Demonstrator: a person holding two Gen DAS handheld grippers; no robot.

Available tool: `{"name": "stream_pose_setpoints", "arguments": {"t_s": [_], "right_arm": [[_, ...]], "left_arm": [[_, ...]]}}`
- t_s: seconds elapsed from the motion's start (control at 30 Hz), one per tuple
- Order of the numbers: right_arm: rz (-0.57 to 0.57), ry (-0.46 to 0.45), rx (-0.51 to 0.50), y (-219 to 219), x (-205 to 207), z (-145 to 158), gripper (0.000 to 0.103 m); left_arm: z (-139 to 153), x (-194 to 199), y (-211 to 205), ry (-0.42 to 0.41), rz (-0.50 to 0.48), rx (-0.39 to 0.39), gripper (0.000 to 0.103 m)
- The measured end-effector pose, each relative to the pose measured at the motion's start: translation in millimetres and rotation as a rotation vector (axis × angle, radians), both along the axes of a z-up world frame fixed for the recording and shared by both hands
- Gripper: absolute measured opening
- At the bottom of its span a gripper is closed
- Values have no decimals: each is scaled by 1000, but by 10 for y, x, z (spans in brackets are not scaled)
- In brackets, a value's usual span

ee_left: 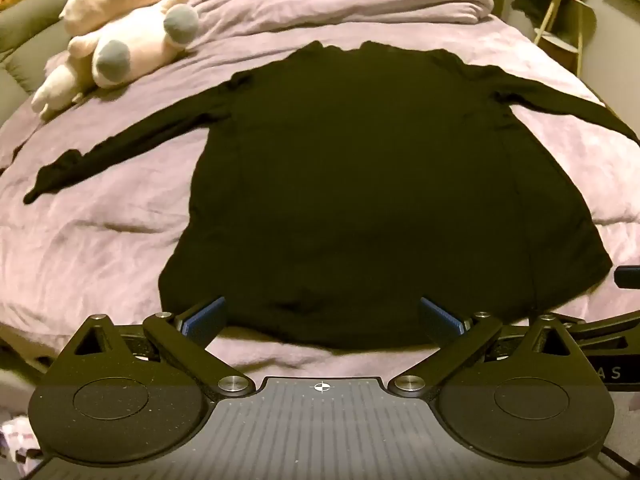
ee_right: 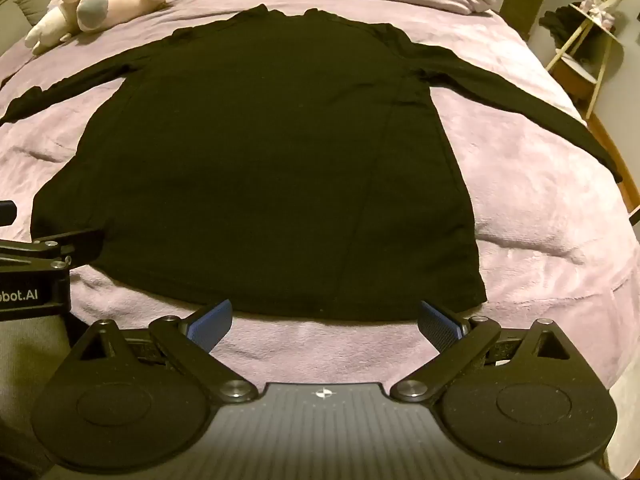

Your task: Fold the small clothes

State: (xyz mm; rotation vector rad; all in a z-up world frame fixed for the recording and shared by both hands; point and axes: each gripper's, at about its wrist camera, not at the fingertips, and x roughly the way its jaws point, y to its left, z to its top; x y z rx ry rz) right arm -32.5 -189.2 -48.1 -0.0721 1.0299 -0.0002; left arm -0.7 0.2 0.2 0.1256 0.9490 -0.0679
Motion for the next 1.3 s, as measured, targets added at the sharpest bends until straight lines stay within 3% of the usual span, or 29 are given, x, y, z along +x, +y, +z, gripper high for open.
{"name": "stream_pose_setpoints", "arguments": {"t_s": [1.3], "right_arm": [[-6, 1, -6, 0, 10, 31, 99]], "left_arm": [[1, 0, -10, 11, 7, -7, 103]]}}
